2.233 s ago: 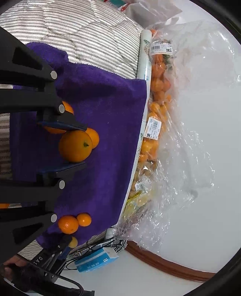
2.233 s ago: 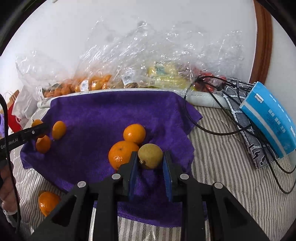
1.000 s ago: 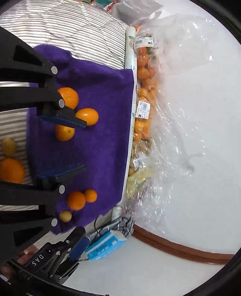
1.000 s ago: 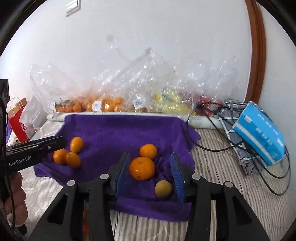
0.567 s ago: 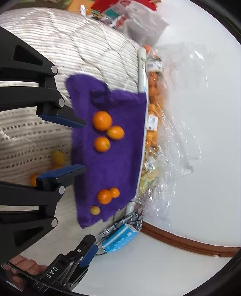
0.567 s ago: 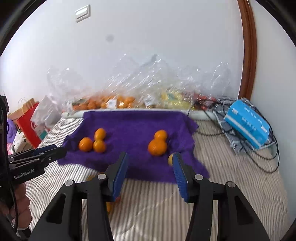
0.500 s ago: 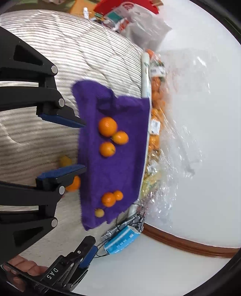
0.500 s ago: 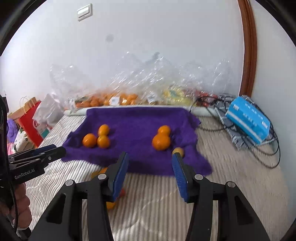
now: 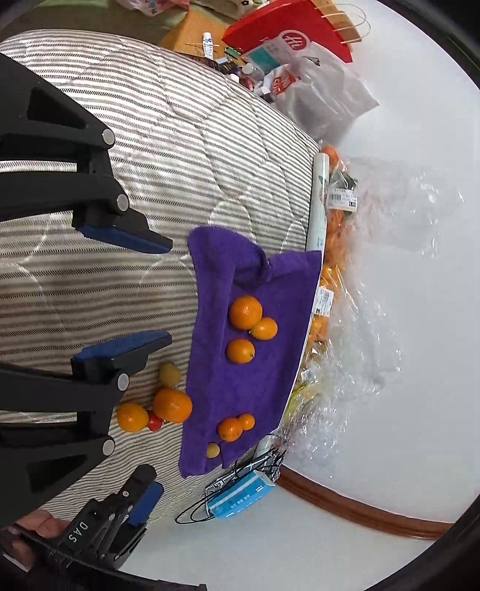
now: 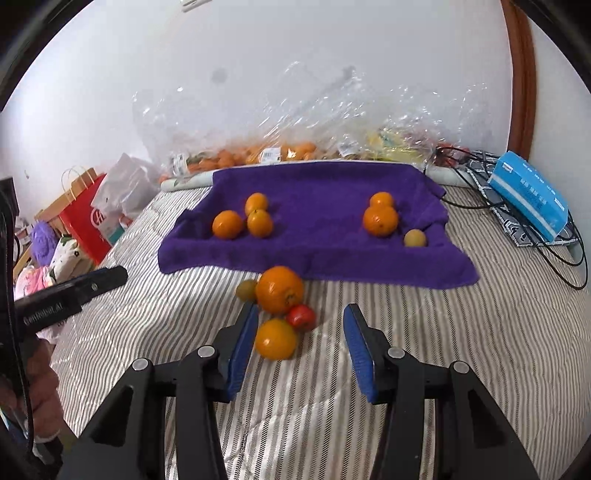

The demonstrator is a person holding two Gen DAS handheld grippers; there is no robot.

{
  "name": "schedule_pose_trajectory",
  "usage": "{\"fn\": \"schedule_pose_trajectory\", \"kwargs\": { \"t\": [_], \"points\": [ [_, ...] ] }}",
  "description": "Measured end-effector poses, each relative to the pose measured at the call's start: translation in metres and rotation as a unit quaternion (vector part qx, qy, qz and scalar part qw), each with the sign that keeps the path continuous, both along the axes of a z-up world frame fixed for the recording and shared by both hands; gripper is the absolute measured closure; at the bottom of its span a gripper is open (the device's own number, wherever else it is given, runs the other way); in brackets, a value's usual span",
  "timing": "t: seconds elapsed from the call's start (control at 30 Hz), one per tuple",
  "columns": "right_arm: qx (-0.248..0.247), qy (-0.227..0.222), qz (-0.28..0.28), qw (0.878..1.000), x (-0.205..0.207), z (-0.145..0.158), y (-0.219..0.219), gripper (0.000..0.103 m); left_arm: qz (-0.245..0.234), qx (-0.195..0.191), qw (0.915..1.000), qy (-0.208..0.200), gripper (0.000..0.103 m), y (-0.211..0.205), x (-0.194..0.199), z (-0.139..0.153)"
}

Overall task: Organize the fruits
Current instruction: 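Withdraw both open tools from the towel toward the remaining loose fruit, then grasp the red fruit with the right tool while the left tool grasps a small green-yellow fruit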

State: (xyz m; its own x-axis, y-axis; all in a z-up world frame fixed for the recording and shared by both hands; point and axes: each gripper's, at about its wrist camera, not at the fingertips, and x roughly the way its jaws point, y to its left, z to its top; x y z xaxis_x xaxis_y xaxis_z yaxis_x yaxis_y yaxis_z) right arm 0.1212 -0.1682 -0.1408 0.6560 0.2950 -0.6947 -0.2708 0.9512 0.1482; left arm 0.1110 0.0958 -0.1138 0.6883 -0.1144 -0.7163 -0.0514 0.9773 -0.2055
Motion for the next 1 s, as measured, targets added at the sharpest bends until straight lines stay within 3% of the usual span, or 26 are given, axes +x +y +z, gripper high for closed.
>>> {"fn": "schedule_pose_trajectory", "kwargs": {
  "t": [0.23, 0.67, 1.0],
  "points": [
    [-0.016, 0.010, -0.010, 1.000, 0.008, -0.013, 0.005, 0.067, 0.007, -0.017, 0.9998, 0.005, 0.062, 0.014, -0.002, -0.007],
    [-0.038, 0.044, -0.008, 0.998, 0.038, -0.044, 0.009, 0.068, -0.015, -0.028, 0.9993, 0.020, 0.062, 0.006, 0.015, -0.024],
    [-0.044, 0.049, 0.024, 0.998, 0.043, -0.053, 0.021, 0.068, -0.007, -0.028, 0.9991, 0.030, 0.062, 0.005, 0.020, -0.029]
  ]
}}
